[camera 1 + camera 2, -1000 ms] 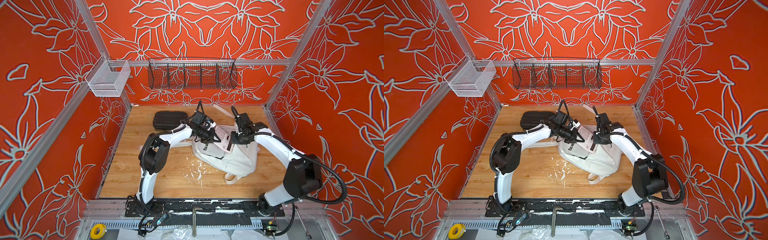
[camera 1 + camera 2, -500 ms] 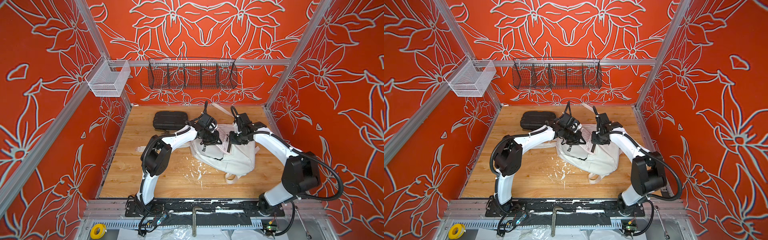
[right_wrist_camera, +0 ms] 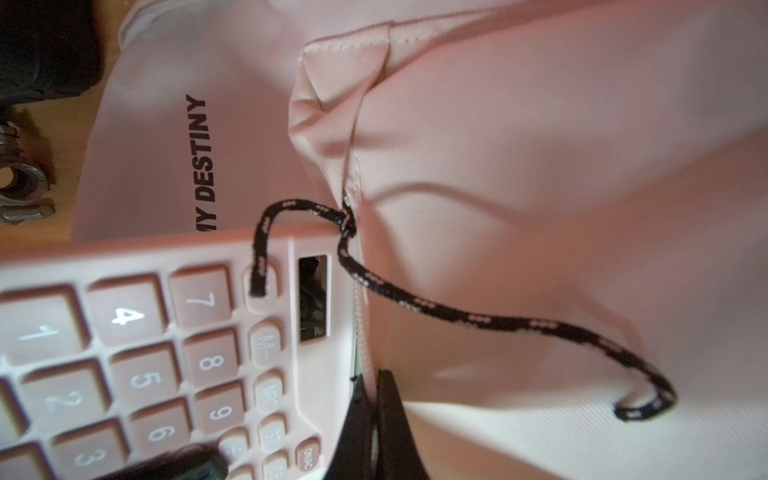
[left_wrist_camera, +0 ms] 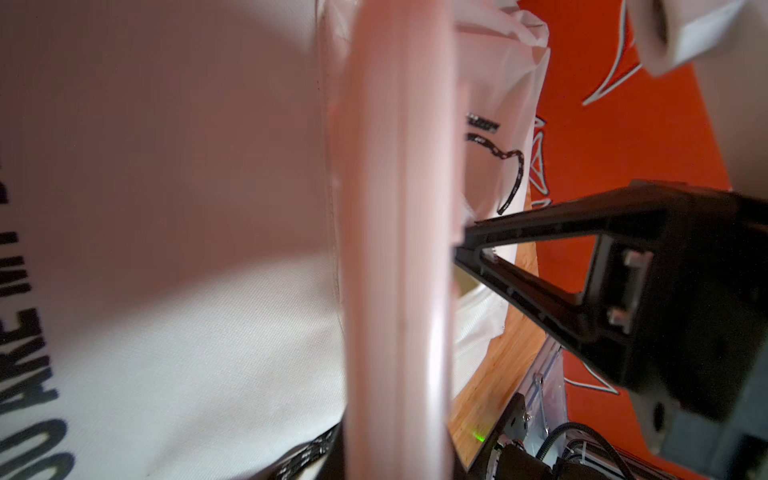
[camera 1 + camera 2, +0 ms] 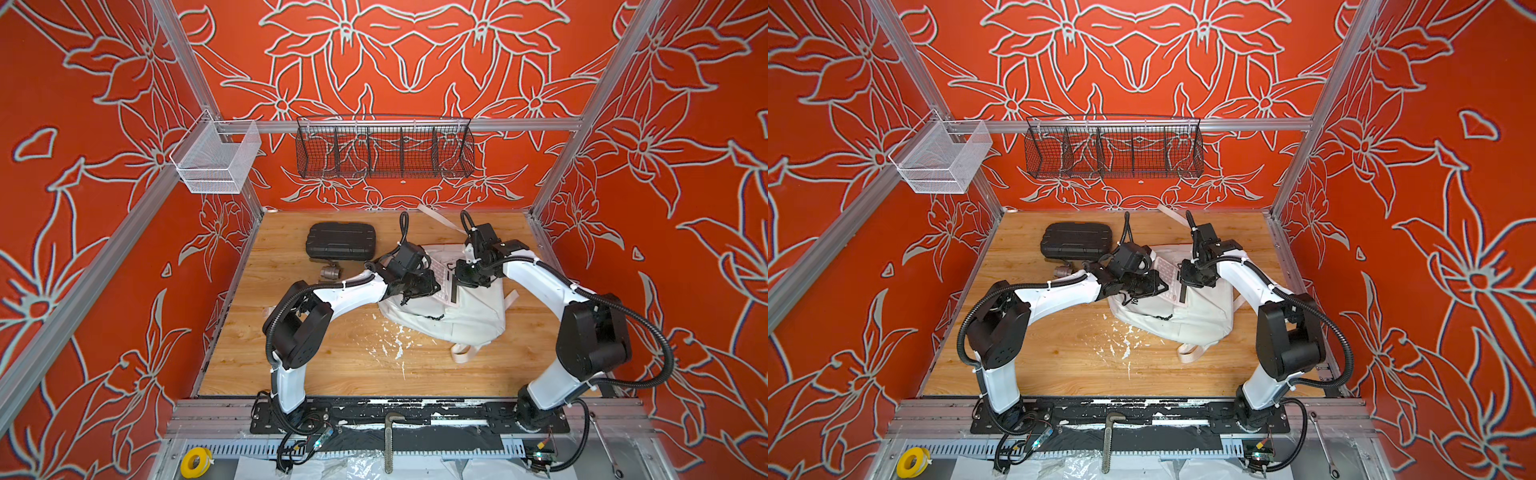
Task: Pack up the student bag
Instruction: 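Carry the pink calculator over the pocket with the left gripper while the right holds it, then lower the calculator edge-first into the front pocket with the left gripper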
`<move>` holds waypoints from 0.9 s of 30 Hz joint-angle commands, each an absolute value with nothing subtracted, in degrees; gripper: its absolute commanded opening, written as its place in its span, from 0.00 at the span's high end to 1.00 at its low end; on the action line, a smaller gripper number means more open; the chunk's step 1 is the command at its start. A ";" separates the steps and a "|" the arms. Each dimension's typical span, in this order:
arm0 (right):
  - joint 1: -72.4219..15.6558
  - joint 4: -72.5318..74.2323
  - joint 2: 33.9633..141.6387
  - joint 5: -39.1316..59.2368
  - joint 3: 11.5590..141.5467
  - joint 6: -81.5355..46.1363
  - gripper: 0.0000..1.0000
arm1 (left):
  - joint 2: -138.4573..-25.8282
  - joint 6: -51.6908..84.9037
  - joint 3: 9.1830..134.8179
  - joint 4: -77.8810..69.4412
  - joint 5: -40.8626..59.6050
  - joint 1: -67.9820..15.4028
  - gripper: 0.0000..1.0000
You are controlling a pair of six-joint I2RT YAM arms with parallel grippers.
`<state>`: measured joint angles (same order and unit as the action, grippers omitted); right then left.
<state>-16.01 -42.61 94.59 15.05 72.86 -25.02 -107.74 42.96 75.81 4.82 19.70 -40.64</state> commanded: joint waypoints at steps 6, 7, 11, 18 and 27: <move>-17.01 -47.94 98.12 22.23 77.91 -25.02 1.00 | -105.33 40.45 73.96 -9.78 10.28 -43.68 1.00; -16.97 -49.54 98.34 19.77 78.25 -24.23 1.00 | -105.60 40.35 74.74 -8.25 9.97 -43.69 1.00; -16.99 -52.39 99.09 10.97 77.73 -20.45 0.97 | -107.76 41.87 75.30 -7.34 10.80 -43.66 1.00; -17.05 -49.50 100.74 6.75 77.13 -18.05 0.82 | -114.60 46.57 75.19 -14.79 15.13 -43.51 1.00; -17.05 -49.94 102.31 -0.20 77.30 -16.63 0.66 | -117.02 47.64 75.35 -16.64 15.96 -43.51 1.00</move>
